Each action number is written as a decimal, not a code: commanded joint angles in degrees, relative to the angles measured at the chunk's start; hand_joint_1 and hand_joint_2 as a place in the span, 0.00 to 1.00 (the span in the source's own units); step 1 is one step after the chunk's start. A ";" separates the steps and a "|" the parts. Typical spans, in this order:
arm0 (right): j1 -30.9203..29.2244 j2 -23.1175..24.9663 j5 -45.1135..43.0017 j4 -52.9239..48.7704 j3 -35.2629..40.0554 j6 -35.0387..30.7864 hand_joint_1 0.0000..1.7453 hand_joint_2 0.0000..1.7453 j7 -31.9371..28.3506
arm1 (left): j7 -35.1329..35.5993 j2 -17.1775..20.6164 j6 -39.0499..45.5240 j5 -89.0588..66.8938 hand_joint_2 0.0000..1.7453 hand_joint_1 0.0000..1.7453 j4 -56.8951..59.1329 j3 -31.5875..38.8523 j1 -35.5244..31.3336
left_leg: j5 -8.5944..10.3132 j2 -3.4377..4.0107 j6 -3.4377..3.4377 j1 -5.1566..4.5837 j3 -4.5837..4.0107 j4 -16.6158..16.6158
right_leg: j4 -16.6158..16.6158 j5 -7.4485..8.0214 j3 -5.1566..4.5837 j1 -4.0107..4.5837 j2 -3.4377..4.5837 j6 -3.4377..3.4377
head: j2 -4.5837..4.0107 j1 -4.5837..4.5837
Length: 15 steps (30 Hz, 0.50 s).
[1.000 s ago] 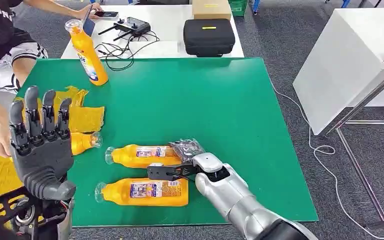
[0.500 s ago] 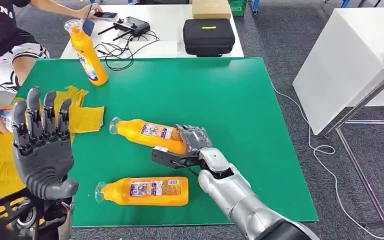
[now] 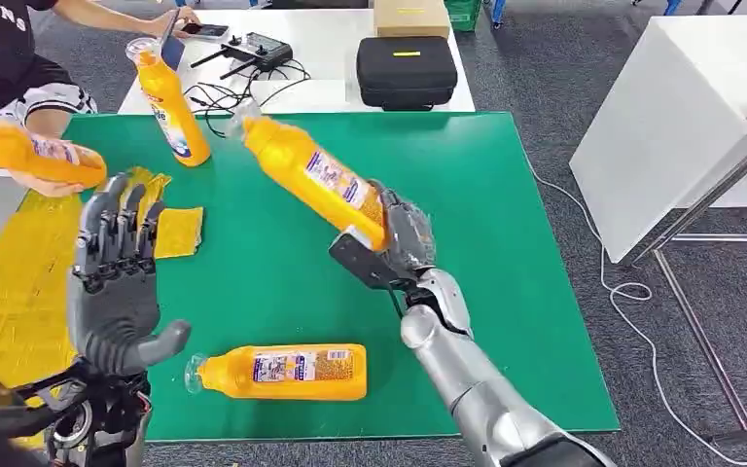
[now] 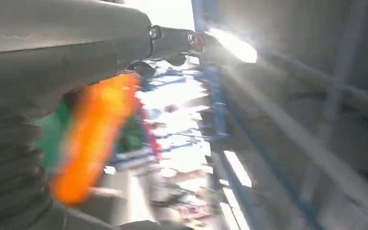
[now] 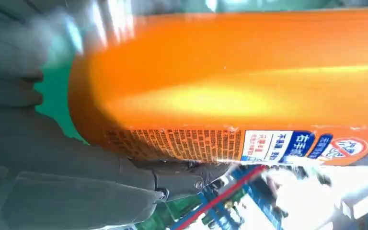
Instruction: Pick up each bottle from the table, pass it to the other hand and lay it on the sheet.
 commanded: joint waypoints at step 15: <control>8.22 2.95 -18.38 -17.05 7.28 -2.17 1.00 1.00 -19.90 | 17.17 0.89 1.54 10.16 1.00 0.00 34.88 -6.23 -16.04 | -0.07 -0.11 0.02 -0.02 0.35 -0.12 | -0.07 -0.13 0.33 0.01 -0.20 0.02 | 0.00 0.02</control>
